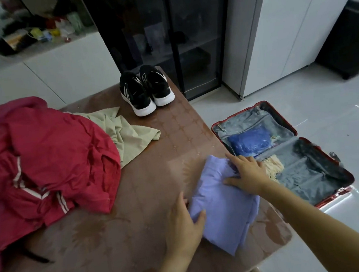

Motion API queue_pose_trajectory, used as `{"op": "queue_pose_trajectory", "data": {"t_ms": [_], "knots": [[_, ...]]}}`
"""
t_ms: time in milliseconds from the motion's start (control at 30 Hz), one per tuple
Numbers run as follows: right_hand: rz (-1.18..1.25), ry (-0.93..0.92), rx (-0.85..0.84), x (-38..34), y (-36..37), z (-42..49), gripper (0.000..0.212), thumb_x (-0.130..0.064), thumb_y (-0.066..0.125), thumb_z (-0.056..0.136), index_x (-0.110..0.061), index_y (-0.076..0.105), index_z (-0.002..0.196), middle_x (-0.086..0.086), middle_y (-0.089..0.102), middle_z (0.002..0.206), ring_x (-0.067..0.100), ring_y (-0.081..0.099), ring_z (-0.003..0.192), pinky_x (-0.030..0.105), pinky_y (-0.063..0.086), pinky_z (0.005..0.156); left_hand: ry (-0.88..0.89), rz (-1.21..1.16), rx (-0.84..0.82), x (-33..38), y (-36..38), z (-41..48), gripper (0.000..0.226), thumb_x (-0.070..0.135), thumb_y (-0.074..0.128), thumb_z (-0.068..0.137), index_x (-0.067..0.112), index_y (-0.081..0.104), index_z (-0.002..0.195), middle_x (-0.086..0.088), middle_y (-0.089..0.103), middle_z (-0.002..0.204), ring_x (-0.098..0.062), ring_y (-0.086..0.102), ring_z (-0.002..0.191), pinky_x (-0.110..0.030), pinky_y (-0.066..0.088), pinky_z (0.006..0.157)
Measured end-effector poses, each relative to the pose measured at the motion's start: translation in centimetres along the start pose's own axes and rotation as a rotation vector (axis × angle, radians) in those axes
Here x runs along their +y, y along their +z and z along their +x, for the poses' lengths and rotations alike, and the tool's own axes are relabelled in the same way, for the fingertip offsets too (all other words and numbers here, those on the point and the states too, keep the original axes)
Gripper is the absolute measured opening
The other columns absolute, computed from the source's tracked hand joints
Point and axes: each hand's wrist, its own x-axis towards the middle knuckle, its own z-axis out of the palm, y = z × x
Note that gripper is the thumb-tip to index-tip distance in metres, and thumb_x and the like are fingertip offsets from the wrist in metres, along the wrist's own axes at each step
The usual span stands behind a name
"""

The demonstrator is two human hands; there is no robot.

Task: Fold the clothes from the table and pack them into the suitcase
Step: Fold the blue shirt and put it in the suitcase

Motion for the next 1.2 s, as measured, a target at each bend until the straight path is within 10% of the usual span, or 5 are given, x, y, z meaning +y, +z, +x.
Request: {"op": "queue_pose_trajectory", "data": {"t_ms": [267,533,867,1000,1200], "knots": [[0.061,0.102,0.019,0.1,0.2,-0.6,0.048,-0.064,0.065,0.073,-0.019,0.047,0.079,-0.002,0.054,0.081,0.019,0.046,0.078,0.033,0.032,0.073,-0.219,-0.251,-0.145,0.7,-0.9,3.0,0.039,0.053,0.057,0.044,0.023,0.049,0.067,-0.002,0.057,0.074,-0.014,0.051,0.072,-0.03,0.042,0.064],[0.471,0.169,0.262,-0.5,1.4,-4.6,0.047,-0.042,0.067,0.083,-0.014,0.032,0.07,-0.001,0.039,0.06,0.012,0.035,0.052,0.027,0.02,0.048,-0.221,-0.515,0.091,1.9,0.0,2.2,0.051,0.042,0.073,0.074,0.009,0.061,0.111,-0.002,0.062,0.114,-0.012,0.057,0.109,-0.029,0.044,0.094],[0.851,0.285,0.38,4.0,2.3,-7.2,0.027,-0.038,0.072,0.08,-0.021,0.055,0.09,-0.004,0.063,0.085,0.019,0.058,0.079,0.039,0.046,0.073,0.011,-0.228,0.137,6.1,2.0,-1.0,0.116,0.091,0.046,0.058,0.009,0.043,0.14,-0.004,0.044,0.143,-0.018,0.04,0.133,-0.039,0.029,0.114],[1.099,0.34,0.384,7.3,2.2,-7.8,0.02,-0.024,0.074,0.081,-0.017,0.061,0.095,-0.005,0.066,0.09,0.014,0.06,0.085,0.034,0.044,0.076,-0.031,-0.347,-0.006,11.0,3.8,-1.4,0.068,0.027,0.08,0.074,0.0,0.049,0.129,0.001,0.05,0.122,-0.006,0.043,0.116,0.008,0.025,0.082],[1.249,0.427,0.35,15.3,2.3,-7.0,0.014,-0.018,0.072,0.083,-0.014,0.063,0.093,0.001,0.067,0.087,0.013,0.061,0.08,0.028,0.046,0.067,-0.066,-0.525,-0.126,18.4,11.4,-1.7,0.04,0.005,0.068,0.084,0.023,0.04,0.107,0.026,0.043,0.095,0.022,0.052,0.088,0.007,0.03,0.068]]}}
